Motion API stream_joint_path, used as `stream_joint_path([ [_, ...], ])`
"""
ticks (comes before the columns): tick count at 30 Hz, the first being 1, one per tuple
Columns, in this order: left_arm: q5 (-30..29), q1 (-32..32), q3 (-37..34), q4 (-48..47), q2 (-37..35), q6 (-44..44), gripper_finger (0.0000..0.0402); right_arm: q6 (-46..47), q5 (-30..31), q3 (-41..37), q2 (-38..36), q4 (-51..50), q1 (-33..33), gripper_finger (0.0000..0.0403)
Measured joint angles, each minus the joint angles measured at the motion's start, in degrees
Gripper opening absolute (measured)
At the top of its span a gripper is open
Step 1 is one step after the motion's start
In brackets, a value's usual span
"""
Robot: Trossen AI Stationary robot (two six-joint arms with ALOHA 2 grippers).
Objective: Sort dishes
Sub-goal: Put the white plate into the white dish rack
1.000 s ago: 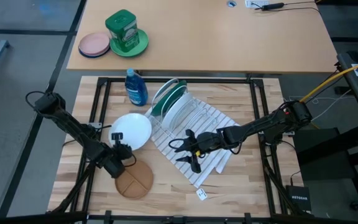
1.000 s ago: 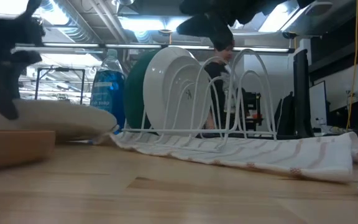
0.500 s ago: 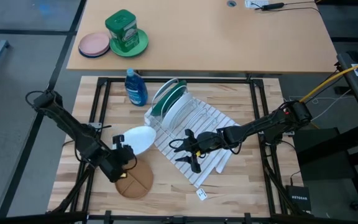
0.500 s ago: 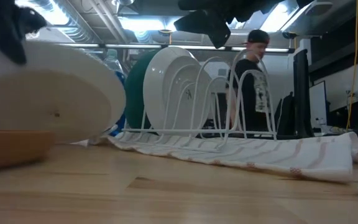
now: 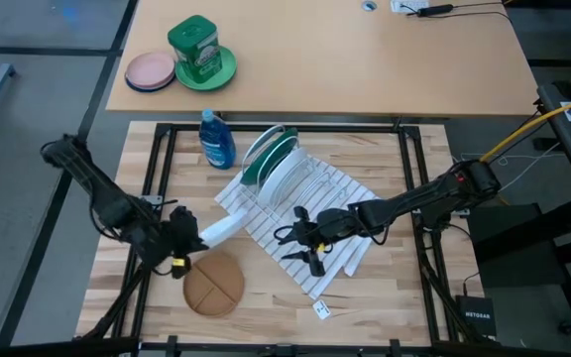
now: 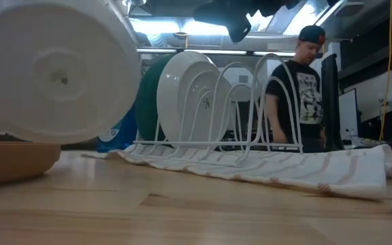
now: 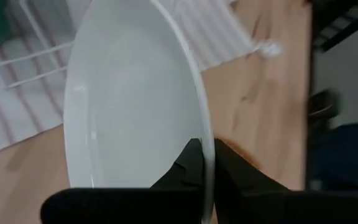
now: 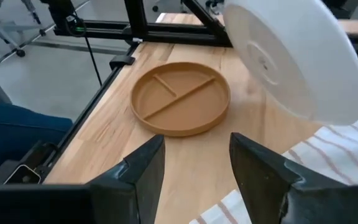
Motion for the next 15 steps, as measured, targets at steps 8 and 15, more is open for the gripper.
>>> stream_joint_path([
  [8,0.24,0.00,0.02,8.68,-5.70,0.33,0.0001,-2.51,0.01,0.00,-3.57,-2.87,0.00,0.0183],
  [15,0.35,0.34,0.02,18.64,-6.59,3.41,0.0001,-3.82,0.00,0.00,-7.62,-8.91,0.00,0.0183],
])
